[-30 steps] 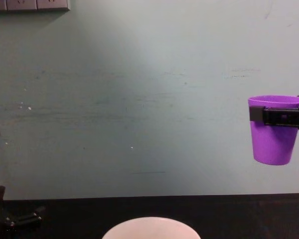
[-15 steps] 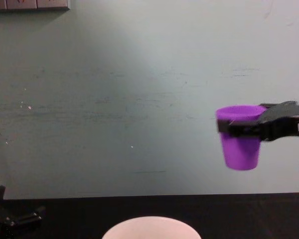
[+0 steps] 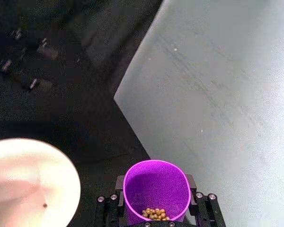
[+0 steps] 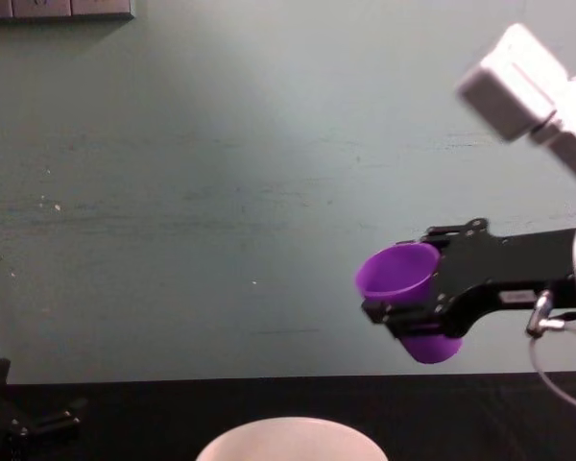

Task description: Pick up the cup and pour the mung beans from the cup into the bowl.

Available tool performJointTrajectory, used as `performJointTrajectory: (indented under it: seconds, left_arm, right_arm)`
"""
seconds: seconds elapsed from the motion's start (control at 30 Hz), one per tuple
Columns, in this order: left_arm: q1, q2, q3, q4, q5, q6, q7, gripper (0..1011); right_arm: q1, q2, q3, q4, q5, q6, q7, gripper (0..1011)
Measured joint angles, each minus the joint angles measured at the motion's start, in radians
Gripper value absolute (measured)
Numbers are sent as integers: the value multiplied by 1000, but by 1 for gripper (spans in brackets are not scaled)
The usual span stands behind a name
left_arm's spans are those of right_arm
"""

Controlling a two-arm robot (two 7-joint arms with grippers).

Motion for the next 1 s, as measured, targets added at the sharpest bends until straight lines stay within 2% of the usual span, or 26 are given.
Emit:
performJointTrajectory:
  seconds: [0.03,0.07,0.13,0.23,0.33,0.4,0.43,0.63,0.73,0.77,0.8,1.0]
  left_arm:
    - [0,0,0,0,0,0,0,1000]
    - [0,0,0,0,0,0,0,1000]
    - [0,0,0,0,0,0,0,1000]
    - [0,0,0,0,0,0,0,1000]
    - [0,0,0,0,0,0,0,1000]
    - [0,0,0,0,0,0,0,1000]
    - [0,0,0,0,0,0,0,1000]
    - [0,0,0,0,0,0,0,1000]
    - [0,0,0,0,0,0,0,1000]
    - [0,0,0,0,0,0,0,1000]
    - [0,0,0,0,0,0,0,1000]
    - [0,0,0,0,0,0,0,1000]
  right_arm:
    - [2,1,-9,-3,-20,-1,-5,742]
    - [2,1,-9,-3,-20,-1,-5,742]
    - [9,7,-50,-19,-116,-5,-30,742]
    - [12,12,-77,-29,-180,-6,-48,742]
    - [14,22,-112,-42,-276,-7,-75,742]
    - [14,26,-123,-47,-309,-8,-82,742]
    - [14,30,-134,-50,-339,-8,-89,742]
    - [17,35,-170,-52,-436,-8,-105,742]
    - [25,38,-209,-56,-531,-4,-120,743]
    - [25,38,-209,-56,-531,-4,-120,742]
    - [27,38,-223,-59,-566,-1,-124,742]
    - [34,36,-264,-66,-682,23,-140,742]
